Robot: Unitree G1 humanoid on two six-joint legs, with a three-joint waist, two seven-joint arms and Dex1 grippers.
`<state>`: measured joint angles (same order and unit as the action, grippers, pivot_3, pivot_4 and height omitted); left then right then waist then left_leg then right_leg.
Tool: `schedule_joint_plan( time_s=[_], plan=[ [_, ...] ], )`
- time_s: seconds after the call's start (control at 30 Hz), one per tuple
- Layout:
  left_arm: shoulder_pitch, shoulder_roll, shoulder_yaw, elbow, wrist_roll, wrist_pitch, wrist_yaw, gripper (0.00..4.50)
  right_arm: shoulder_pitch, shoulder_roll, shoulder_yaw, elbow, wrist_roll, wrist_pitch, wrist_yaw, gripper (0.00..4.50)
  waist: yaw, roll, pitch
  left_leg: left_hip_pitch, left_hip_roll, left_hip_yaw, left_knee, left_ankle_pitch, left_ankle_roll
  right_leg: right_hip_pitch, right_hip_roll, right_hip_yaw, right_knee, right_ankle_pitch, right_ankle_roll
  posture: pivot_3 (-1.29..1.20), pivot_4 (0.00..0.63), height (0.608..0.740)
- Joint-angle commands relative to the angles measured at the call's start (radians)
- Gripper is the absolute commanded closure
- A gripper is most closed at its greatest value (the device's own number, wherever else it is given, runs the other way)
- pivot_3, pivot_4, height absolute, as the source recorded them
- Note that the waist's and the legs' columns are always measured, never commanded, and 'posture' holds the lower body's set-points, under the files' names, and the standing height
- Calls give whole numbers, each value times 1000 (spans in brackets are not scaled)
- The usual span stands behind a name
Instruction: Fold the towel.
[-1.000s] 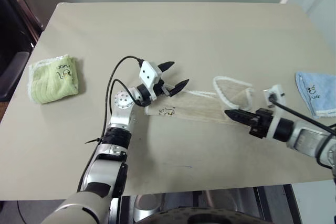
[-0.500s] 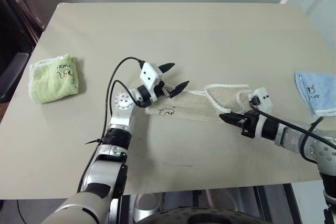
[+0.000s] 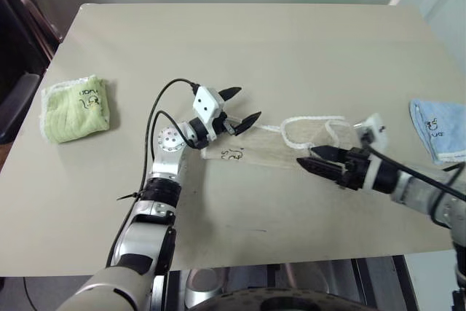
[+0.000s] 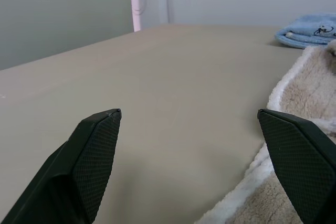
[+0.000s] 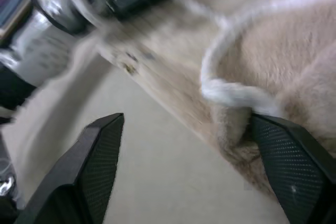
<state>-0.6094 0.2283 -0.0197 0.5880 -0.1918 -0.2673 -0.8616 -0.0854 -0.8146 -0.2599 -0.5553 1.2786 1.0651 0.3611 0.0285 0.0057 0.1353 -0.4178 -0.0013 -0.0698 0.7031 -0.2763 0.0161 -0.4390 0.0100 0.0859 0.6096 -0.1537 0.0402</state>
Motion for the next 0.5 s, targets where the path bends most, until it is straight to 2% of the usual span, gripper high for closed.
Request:
schedule_joint_plan(
  time_s=[0.03, 0.1, 0.17, 0.27, 0.4, 0.5],
  plan=[
    [-12, 0, 6, -22, -3, -21, 9, 0, 12, -51, -106, -59, 64, -24, 52, 721, -1, 0, 0, 0, 0, 0, 0, 0, 0, 0, 0, 0, 0, 0, 0, 0, 150, 740],
    [-10, -1, 7, -21, -3, -22, 11, 0, 25, -89, -138, -63, 41, -31, 77, 1117, 0, 0, 0, 0, 0, 0, 0, 0, 0, 0, 0, 0, 0, 0, 0, 0, 150, 740],
    [-9, -2, 7, -20, -4, -23, 12, 0, 39, -115, -147, -56, -5, -44, 97, 1846, 0, 0, 0, 0, 0, 0, 0, 0, 0, 0, 0, 0, 0, -1, -1, 0, 150, 740],
    [-8, -5, 5, -18, -4, -25, 13, 0, 63, -155, -90, -23, -182, -105, 129, 2865, -1, 0, 0, 0, 0, 0, 0, 0, 0, 0, 0, 0, 0, 0, 0, 0, 150, 740],
    [-5, -7, 5, -20, -5, -27, 18, 0, 71, -162, -16, -15, -338, -184, 172, 4328, -1, 0, 0, 0, 1, -1, 0, 0, 0, 0, 0, 0, 0, 1, 1, 0, 150, 740],
    [-1, -5, 3, -22, -2, -31, 17, 0, 66, -175, 71, -1, -452, -223, 204, 4449, -2, 0, 0, 0, 1, -1, -1, 0, 0, 0, 0, 0, 0, 6, 8, 0, 150, 740]
  ],
)
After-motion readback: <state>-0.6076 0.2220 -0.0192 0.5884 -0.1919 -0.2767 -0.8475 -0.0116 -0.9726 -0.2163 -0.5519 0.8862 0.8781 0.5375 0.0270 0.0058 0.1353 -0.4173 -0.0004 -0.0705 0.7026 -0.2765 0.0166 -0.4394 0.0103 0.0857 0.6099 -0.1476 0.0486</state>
